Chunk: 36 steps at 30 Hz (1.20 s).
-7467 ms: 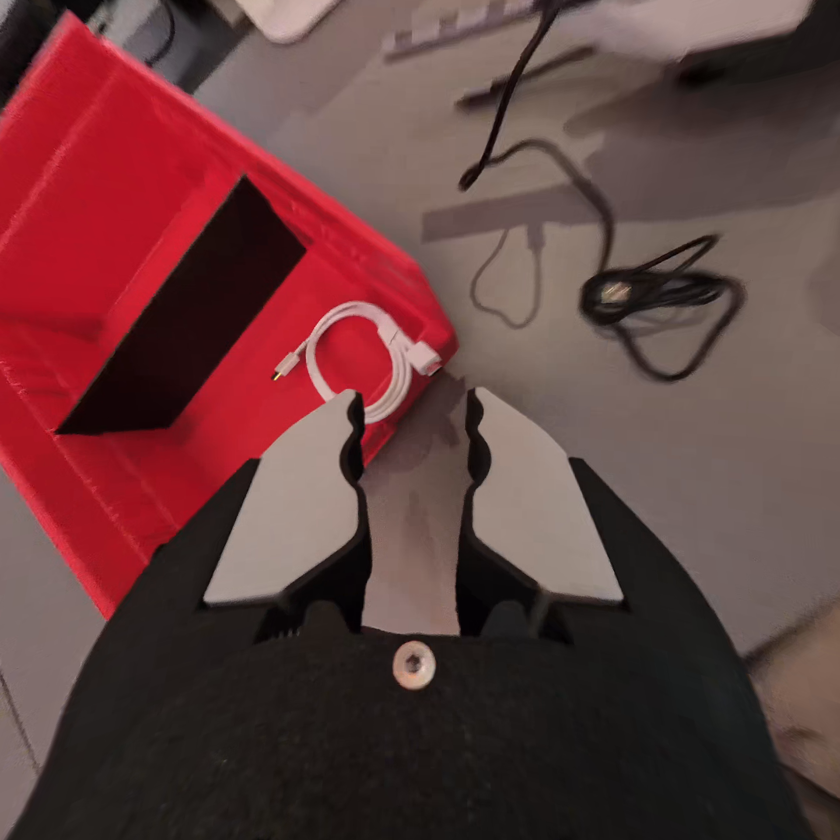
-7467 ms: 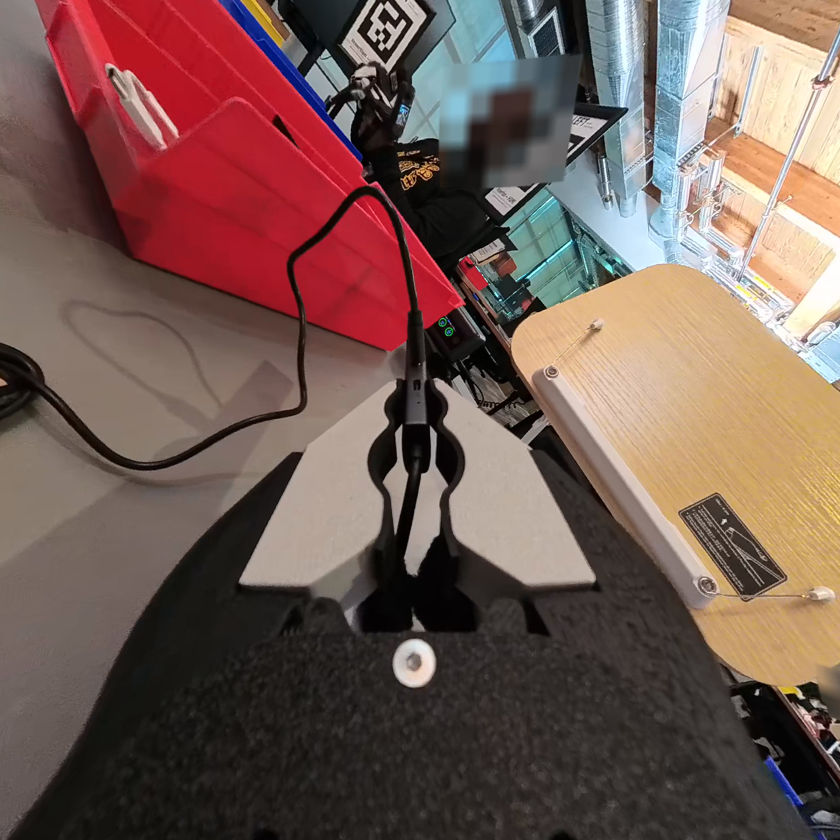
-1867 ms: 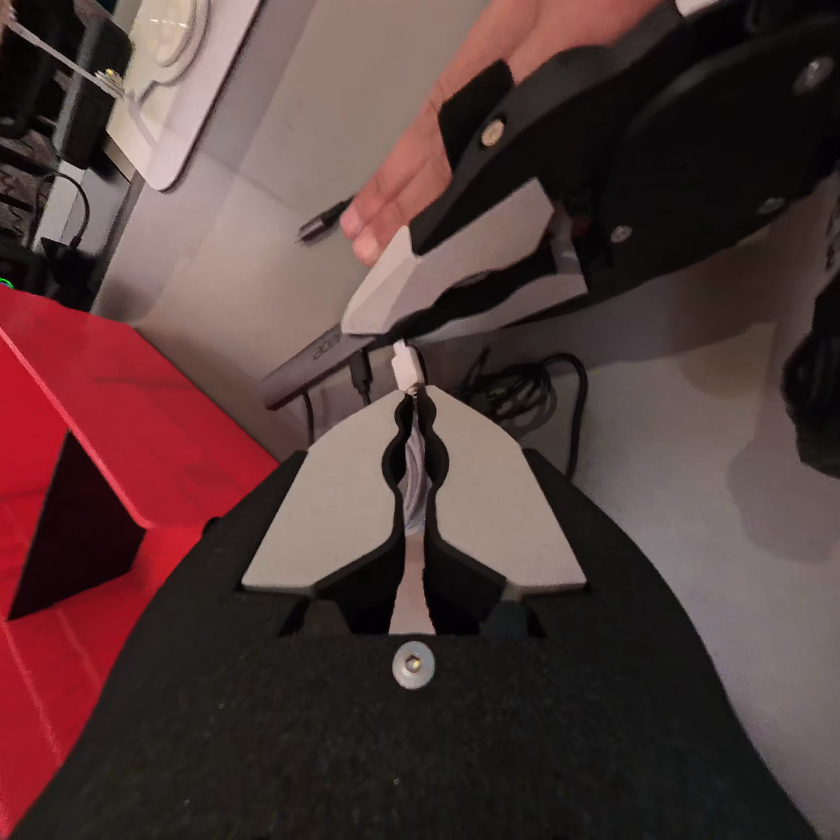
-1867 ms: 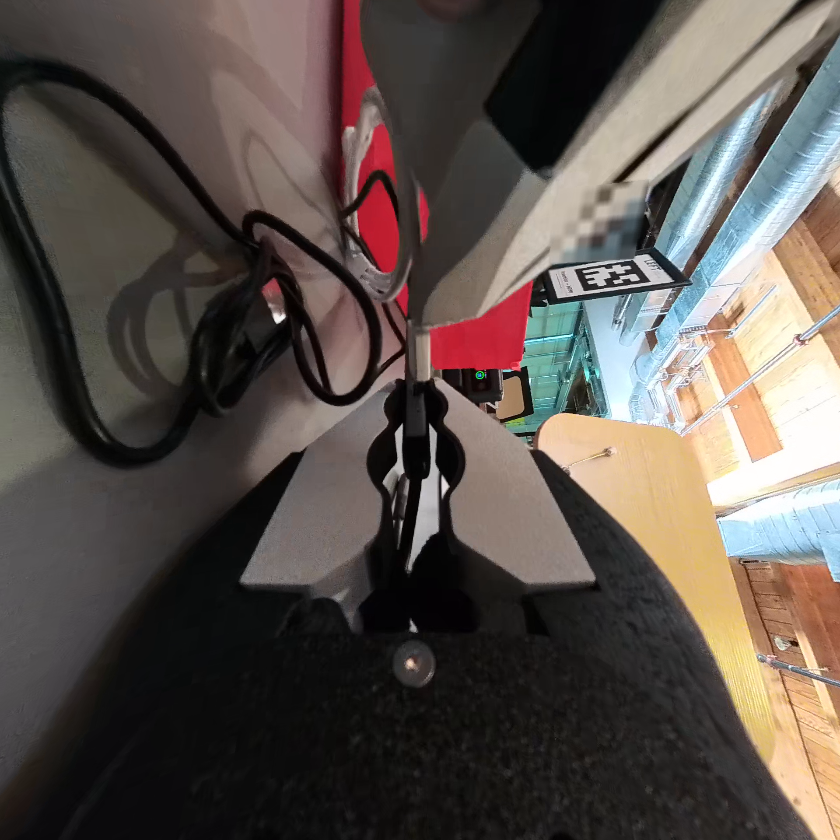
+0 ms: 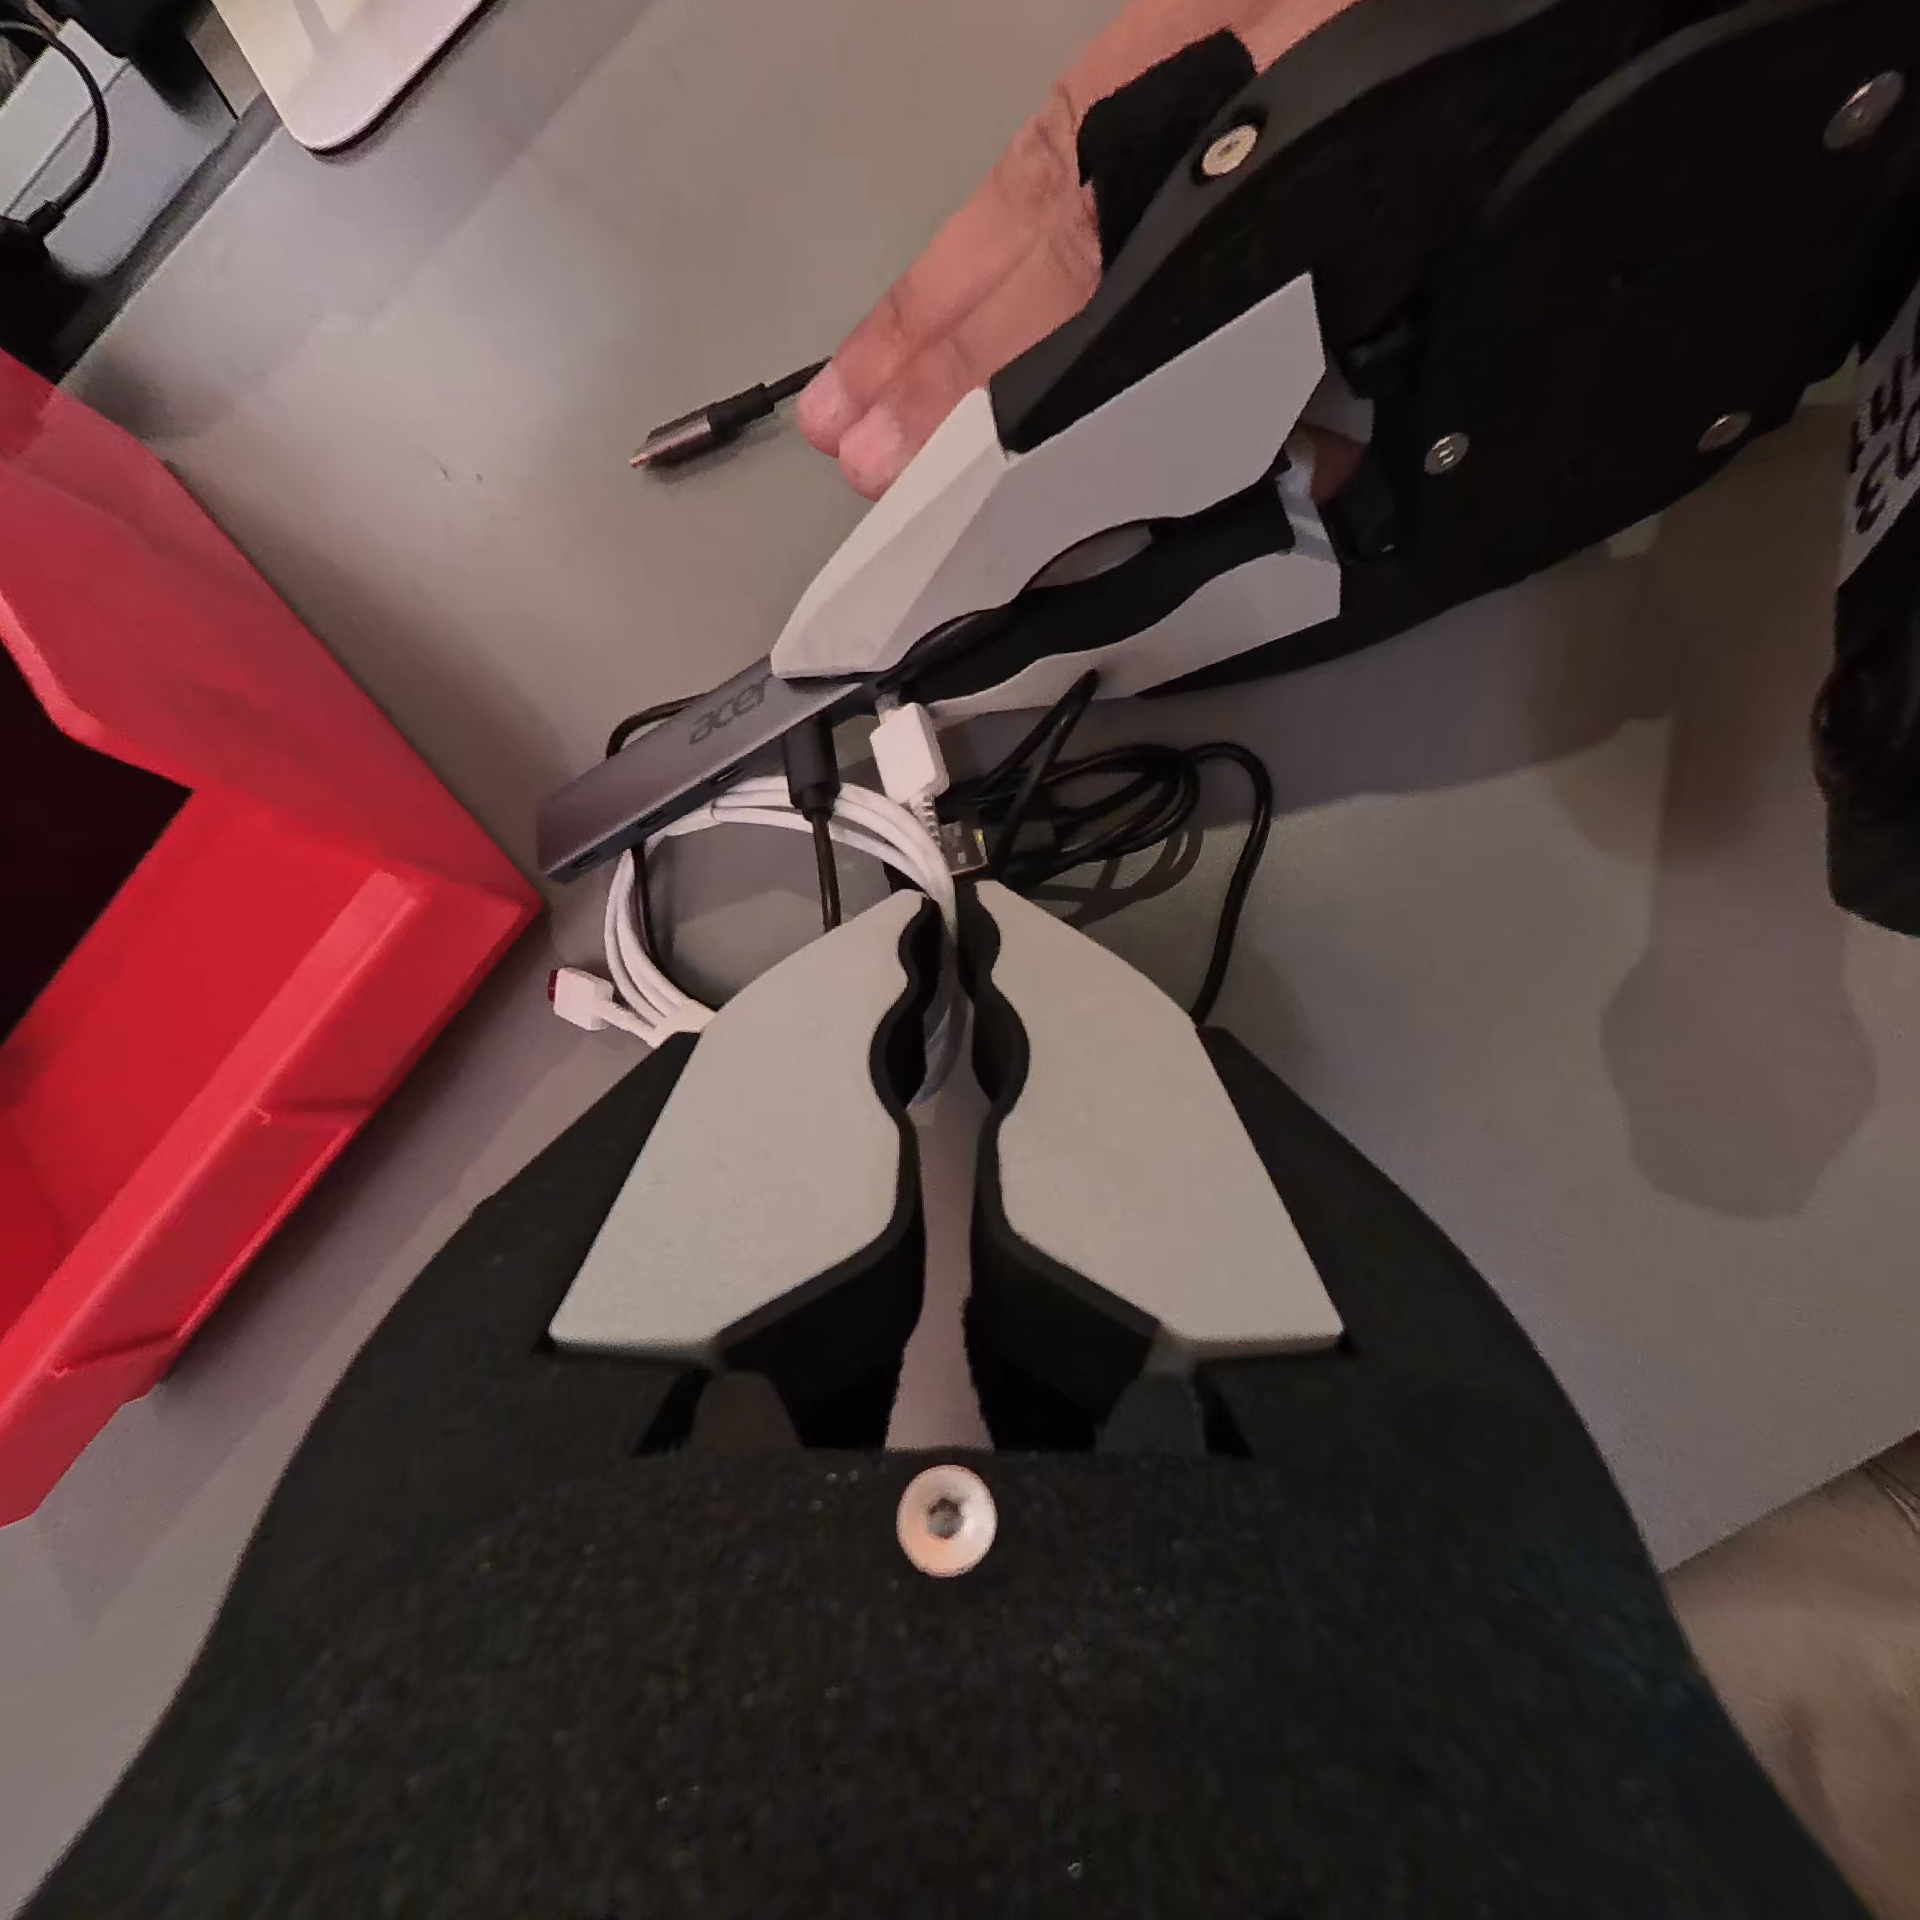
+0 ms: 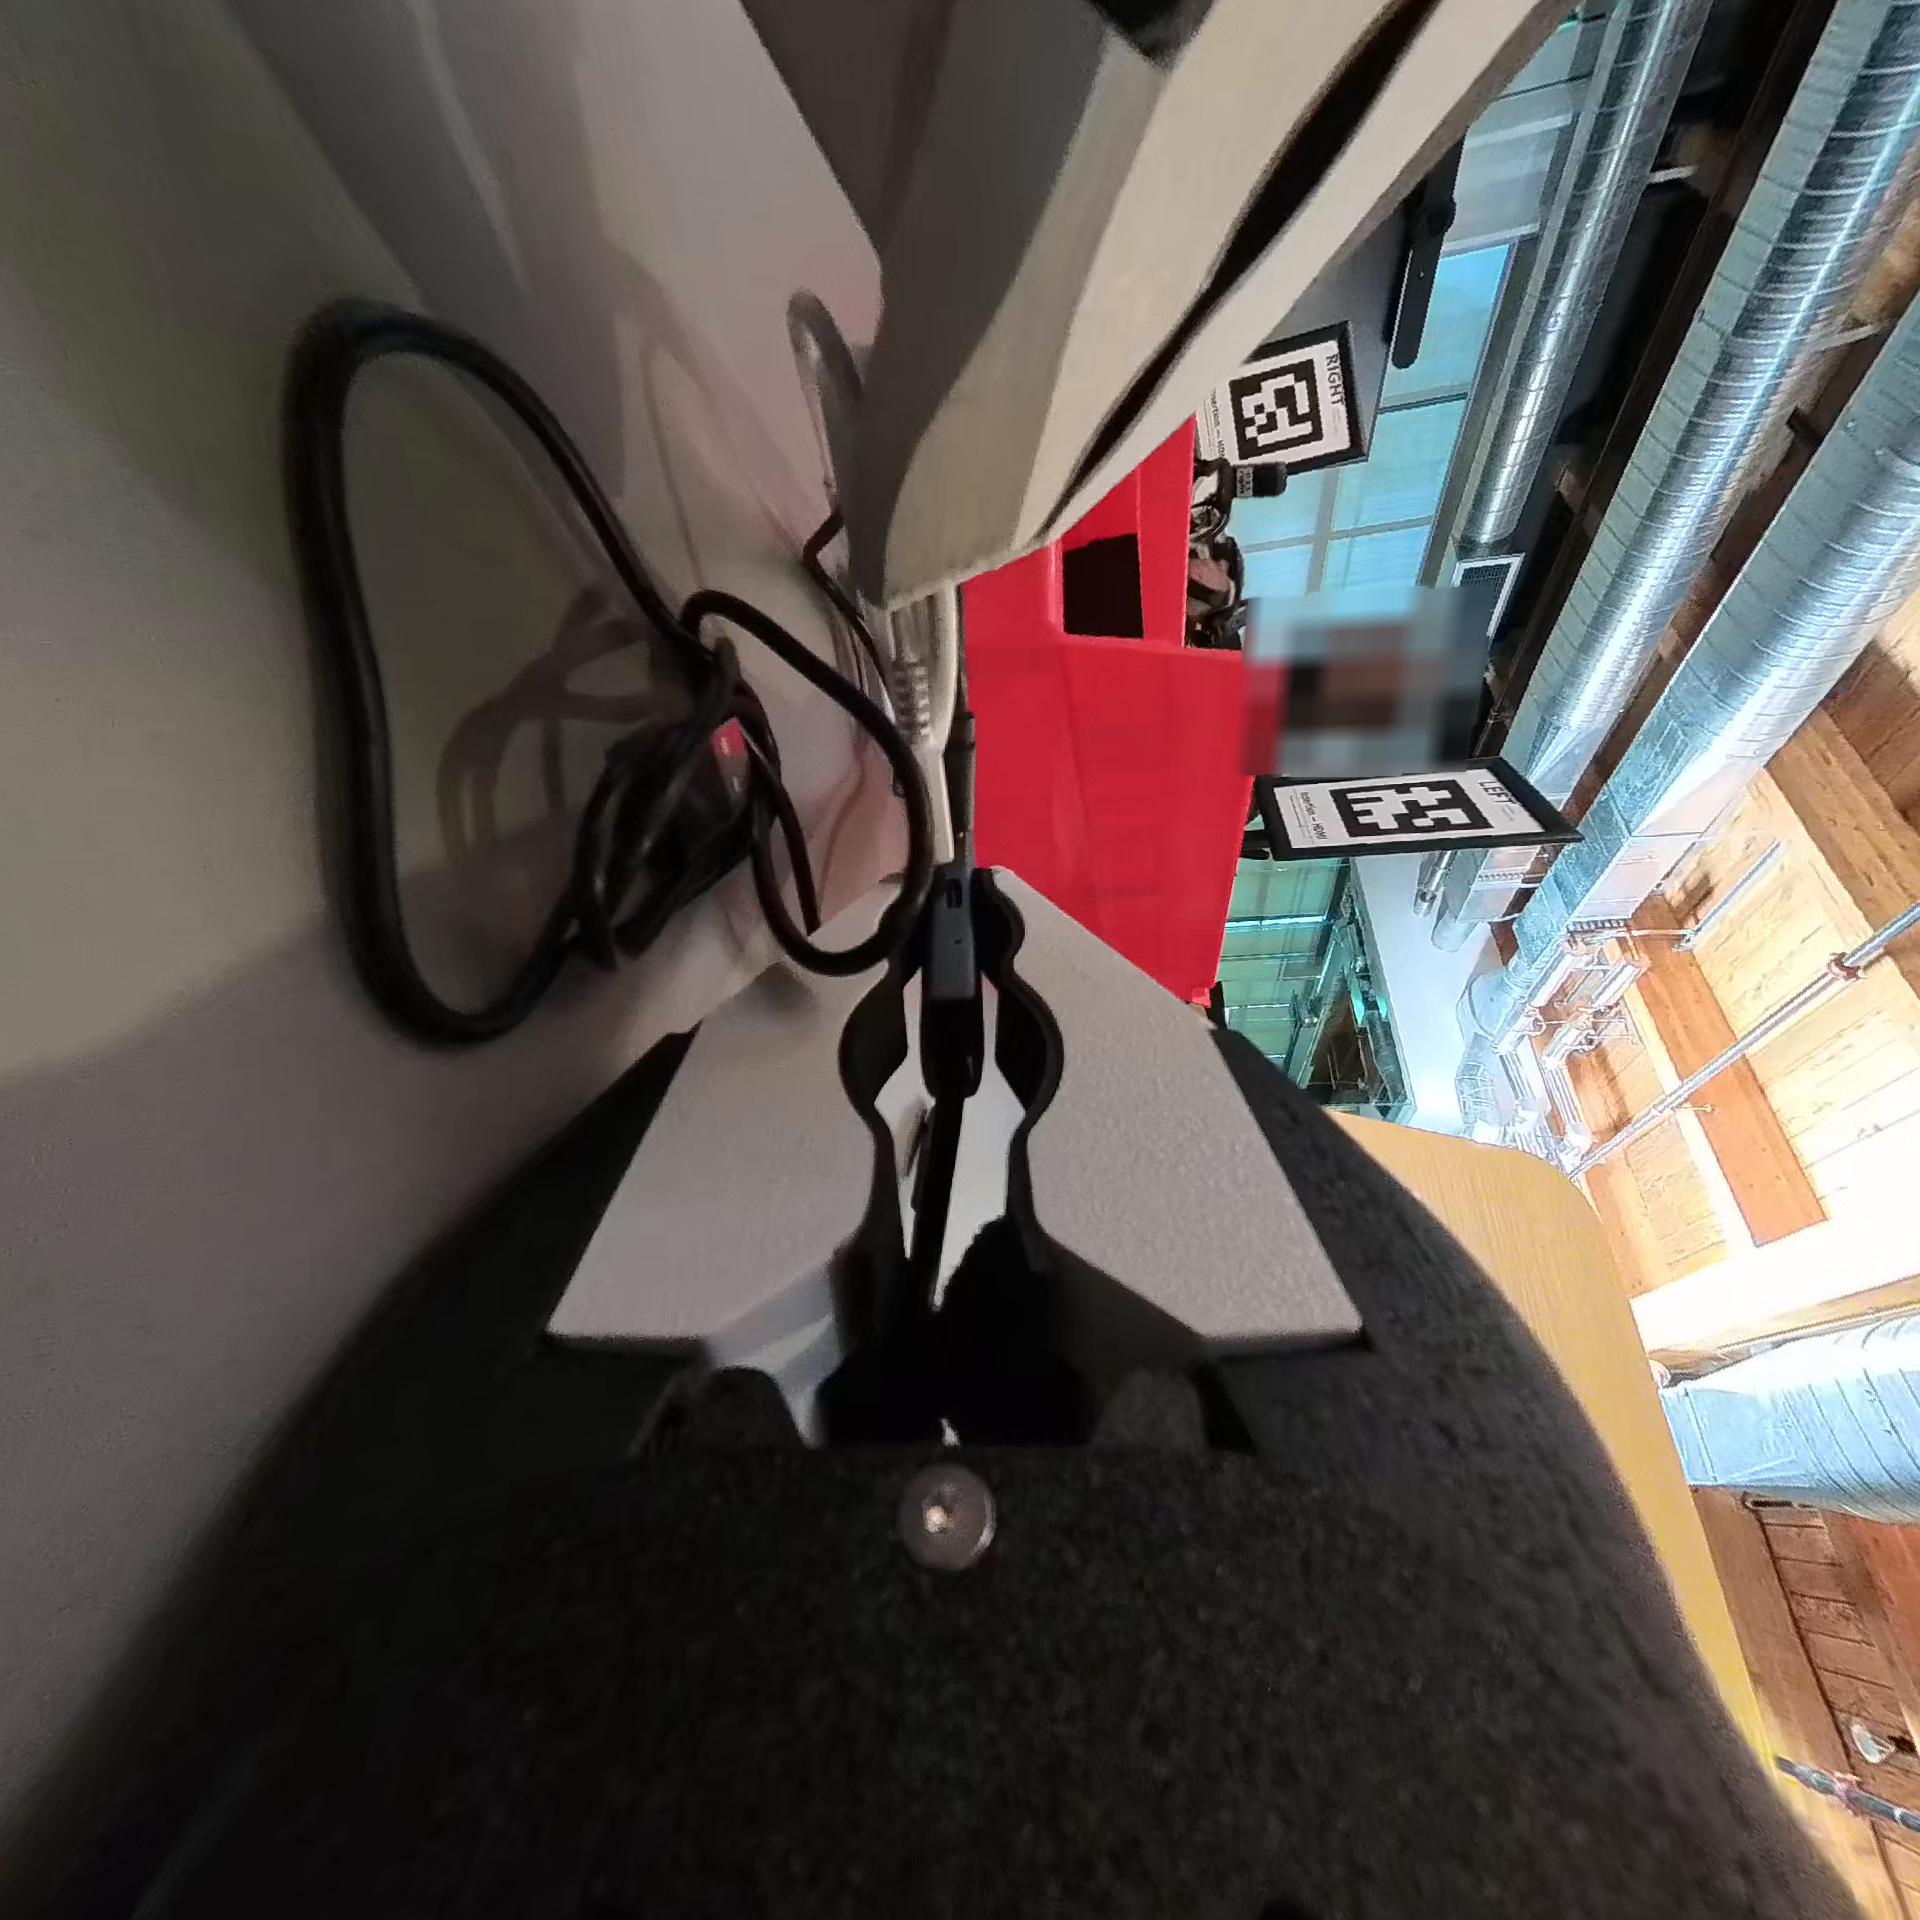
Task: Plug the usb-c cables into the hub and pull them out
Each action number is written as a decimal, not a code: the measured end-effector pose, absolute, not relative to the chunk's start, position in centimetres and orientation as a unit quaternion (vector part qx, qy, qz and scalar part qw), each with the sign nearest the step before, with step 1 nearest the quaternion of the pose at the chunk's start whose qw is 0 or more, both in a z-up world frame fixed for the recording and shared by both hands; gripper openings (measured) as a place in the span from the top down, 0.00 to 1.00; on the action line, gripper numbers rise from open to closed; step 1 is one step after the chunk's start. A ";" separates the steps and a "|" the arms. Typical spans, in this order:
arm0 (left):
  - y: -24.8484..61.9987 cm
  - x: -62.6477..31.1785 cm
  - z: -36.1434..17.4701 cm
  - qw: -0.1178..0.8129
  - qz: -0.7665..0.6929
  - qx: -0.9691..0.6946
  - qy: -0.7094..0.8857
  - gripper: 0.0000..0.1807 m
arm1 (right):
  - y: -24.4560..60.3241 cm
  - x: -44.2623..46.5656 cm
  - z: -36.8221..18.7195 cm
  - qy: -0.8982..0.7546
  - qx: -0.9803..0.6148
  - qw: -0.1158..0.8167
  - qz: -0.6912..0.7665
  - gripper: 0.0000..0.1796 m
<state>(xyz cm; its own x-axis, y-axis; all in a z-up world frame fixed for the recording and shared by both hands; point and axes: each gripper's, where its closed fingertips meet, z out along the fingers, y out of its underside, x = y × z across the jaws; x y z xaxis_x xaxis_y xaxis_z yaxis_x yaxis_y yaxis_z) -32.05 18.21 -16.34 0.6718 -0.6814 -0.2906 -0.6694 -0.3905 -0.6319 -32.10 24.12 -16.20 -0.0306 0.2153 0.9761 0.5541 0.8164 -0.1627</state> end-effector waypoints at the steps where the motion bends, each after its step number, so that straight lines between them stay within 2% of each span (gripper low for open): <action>1: 18.2 -32.0 -16.3 0.376 -0.007 -0.833 0.405 0.98 | 24.2 -32.1 -16.2 -0.705 -0.274 0.640 -0.132 0.95; 36: 19.3 -31.8 -15.3 0.435 0.199 -0.751 0.455 0.98 | 24.5 -31.6 -16.2 -0.701 -0.307 0.635 -0.108 0.95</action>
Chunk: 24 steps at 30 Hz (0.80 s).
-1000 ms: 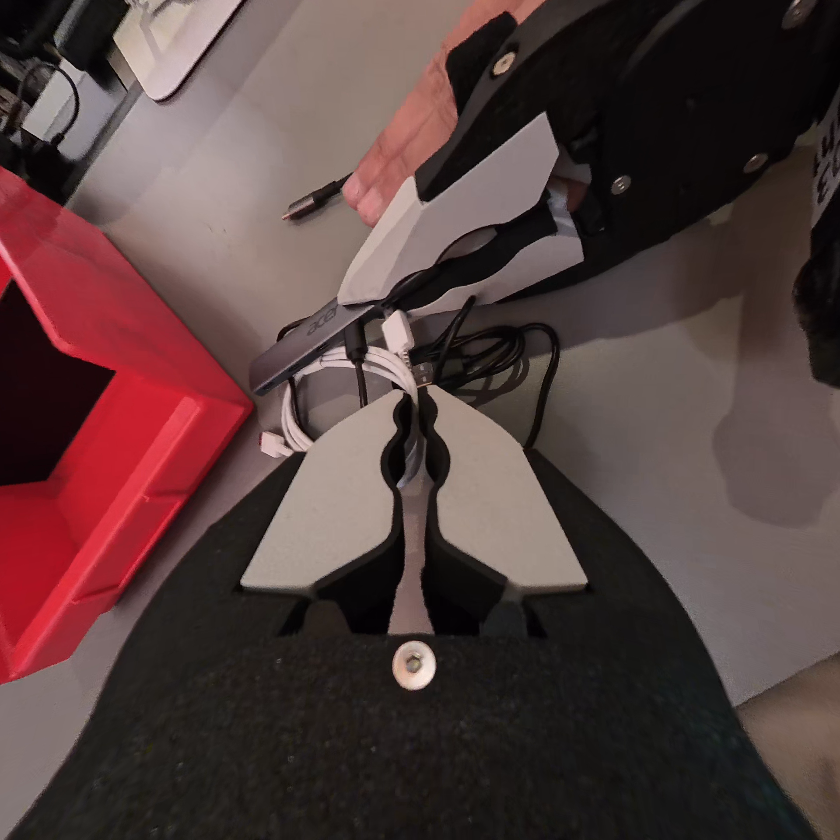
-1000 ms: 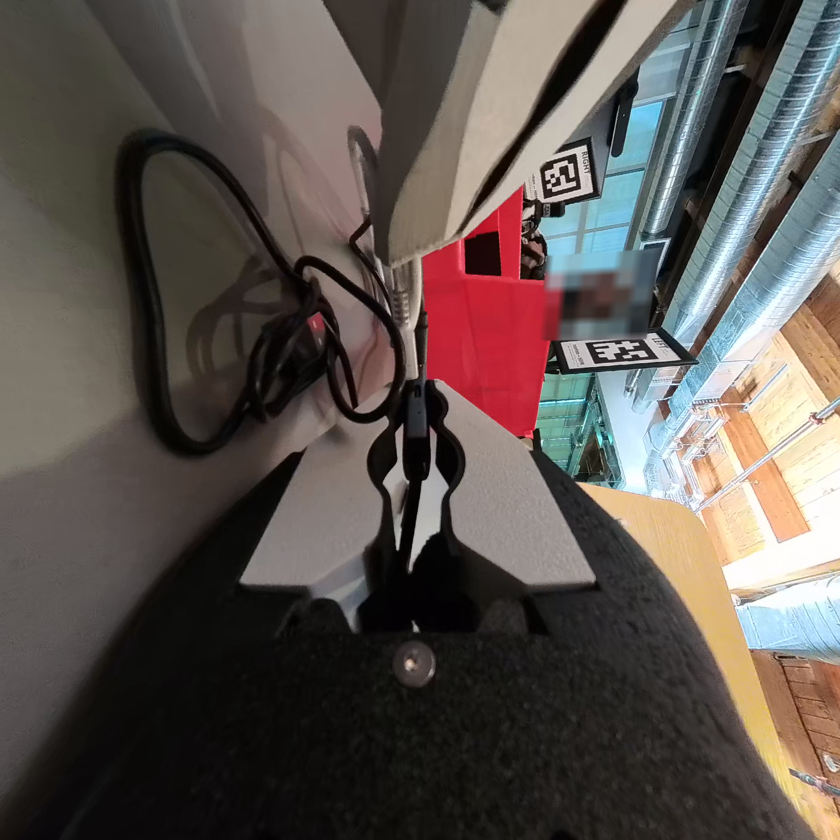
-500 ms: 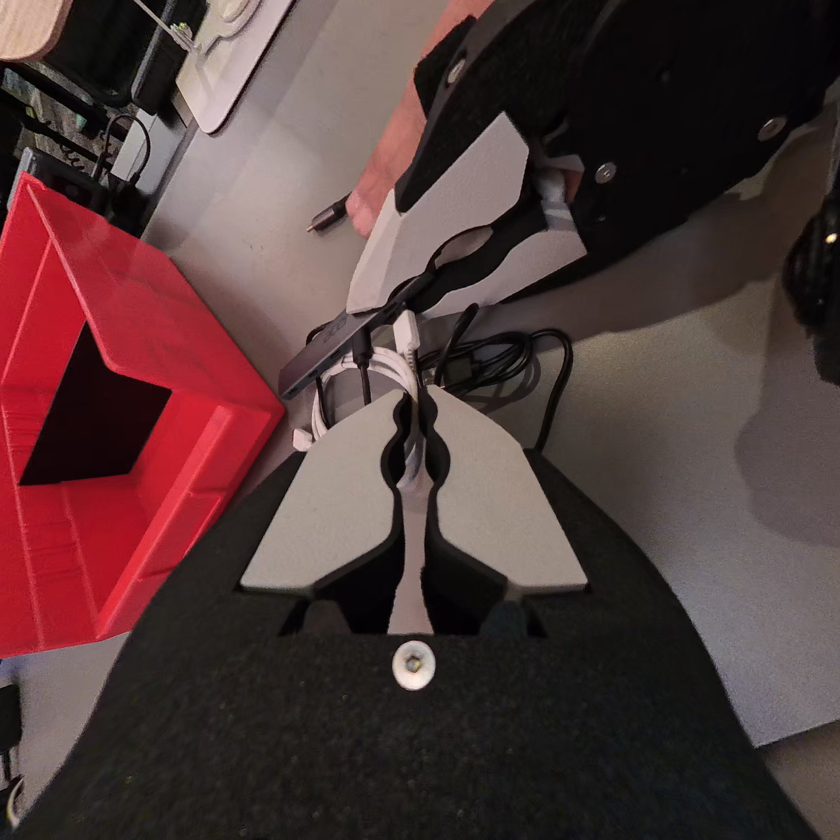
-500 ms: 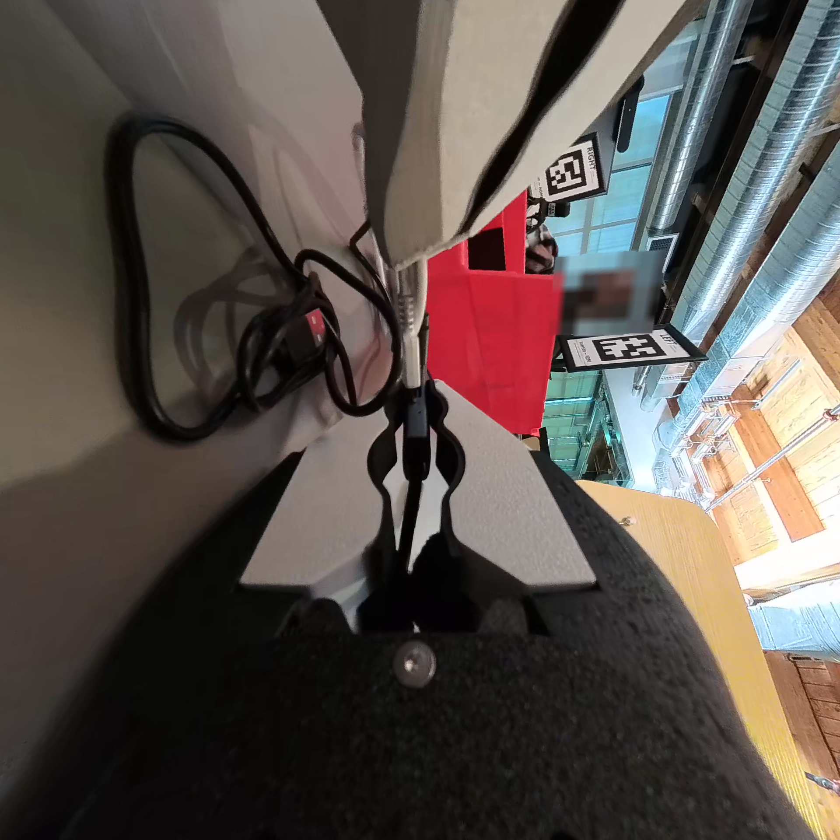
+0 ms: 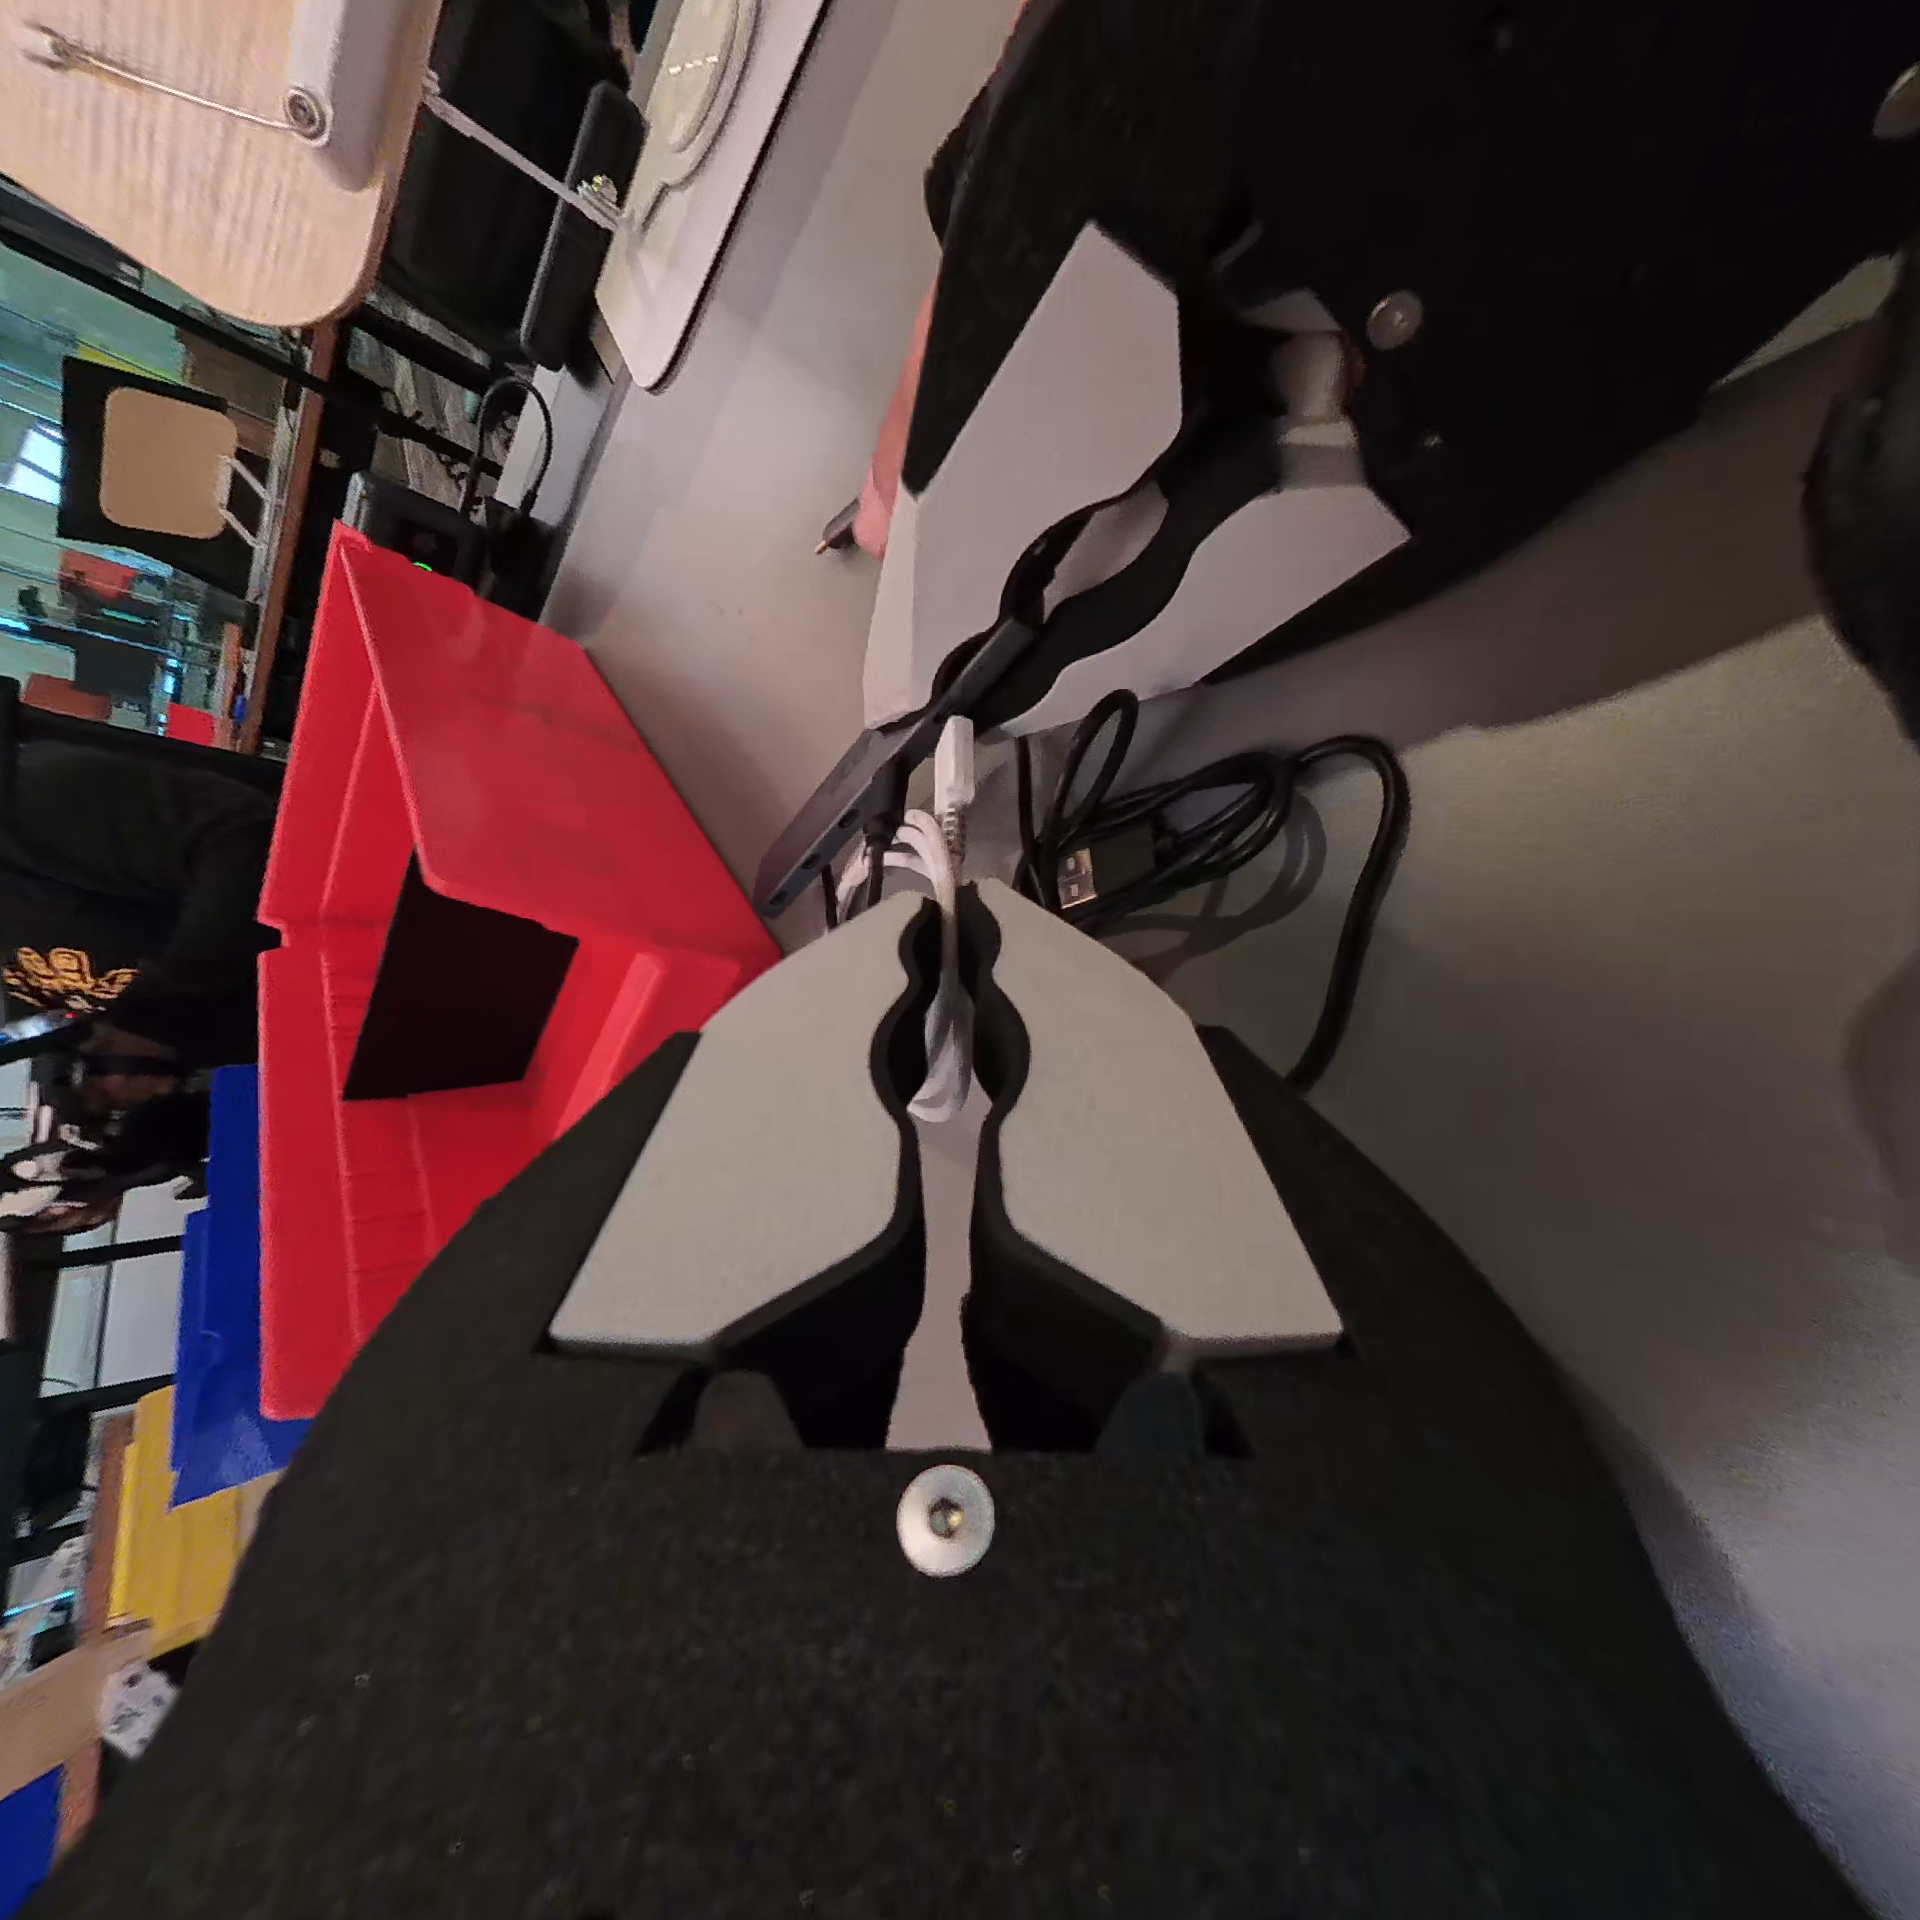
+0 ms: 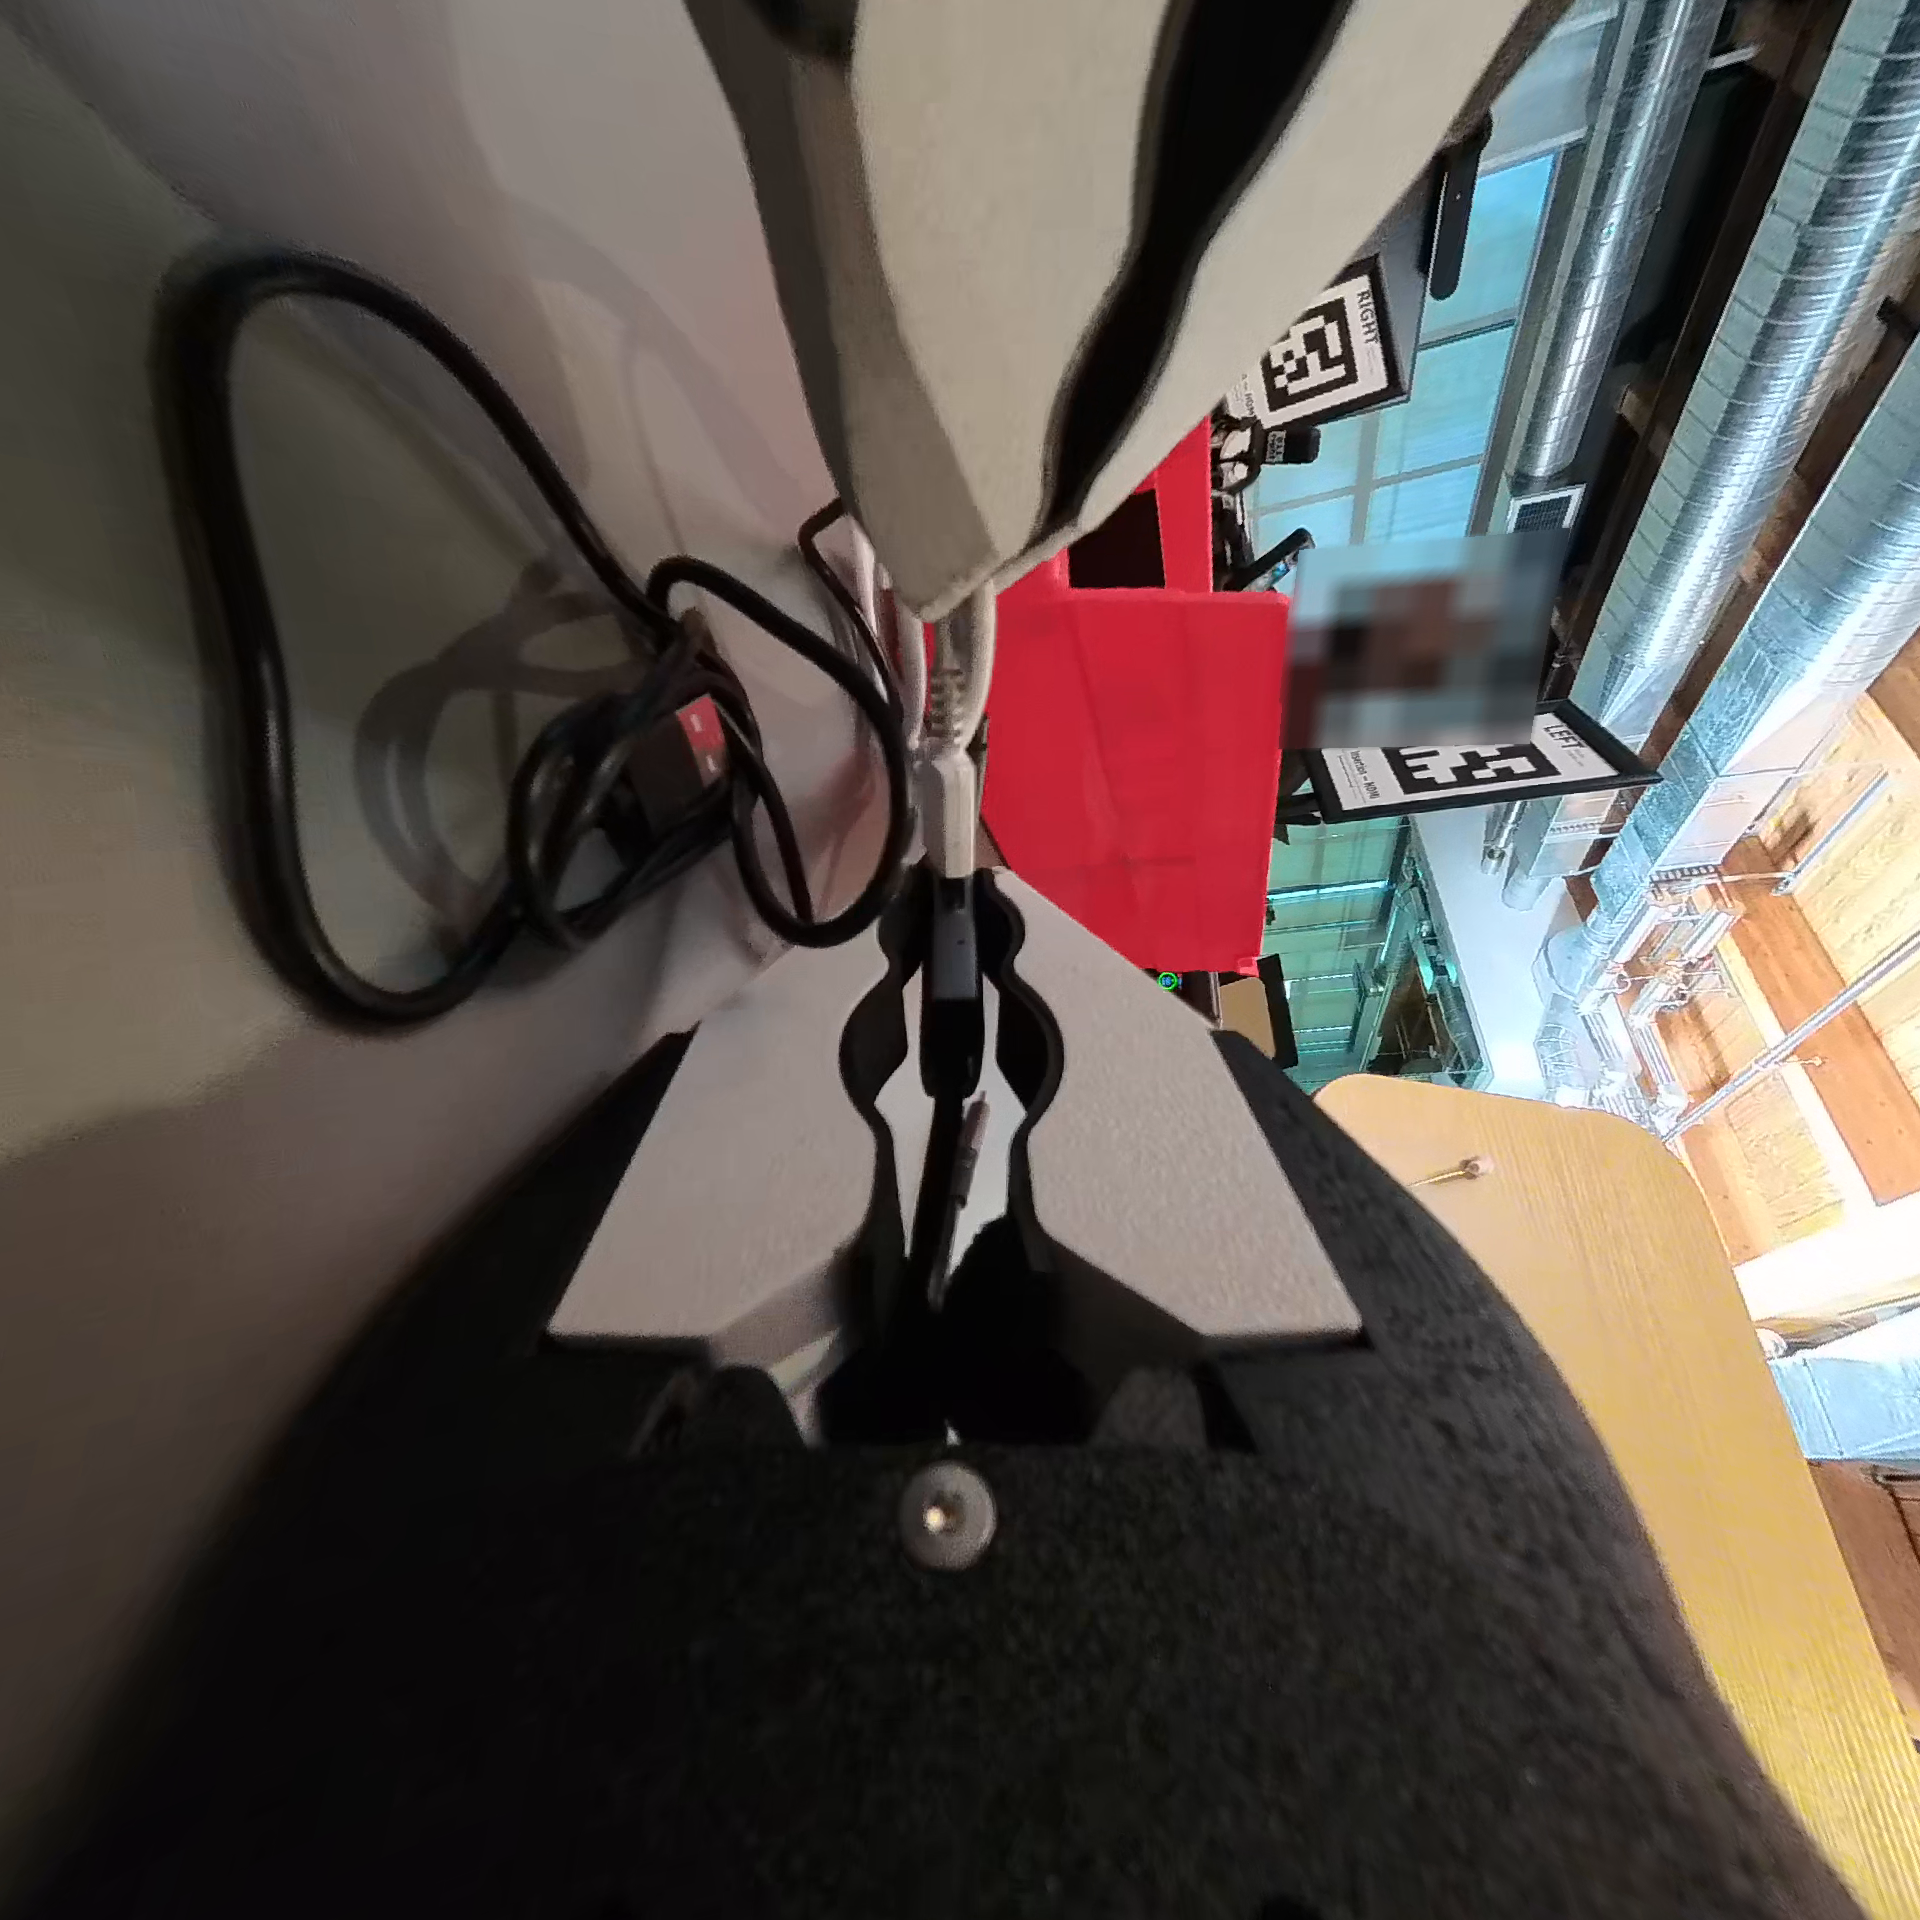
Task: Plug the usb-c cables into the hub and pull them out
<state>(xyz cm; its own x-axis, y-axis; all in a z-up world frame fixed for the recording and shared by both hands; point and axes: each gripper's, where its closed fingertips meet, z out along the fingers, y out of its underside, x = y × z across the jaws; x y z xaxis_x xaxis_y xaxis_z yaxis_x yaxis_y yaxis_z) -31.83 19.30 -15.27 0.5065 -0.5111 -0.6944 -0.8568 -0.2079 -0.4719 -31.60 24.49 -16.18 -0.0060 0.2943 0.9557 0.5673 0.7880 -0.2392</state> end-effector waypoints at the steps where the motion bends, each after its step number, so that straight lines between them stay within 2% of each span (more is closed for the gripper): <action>1: 19.3 -31.8 -15.2 0.436 0.203 -0.748 0.457 0.98 | 24.5 -31.6 -16.2 -0.701 -0.310 0.633 -0.106 0.95; 24: 19.7 -31.7 -14.5 0.496 0.281 -0.649 0.505 0.98 | 24.3 -31.3 -16.2 -0.686 -0.375 0.624 -0.005 0.95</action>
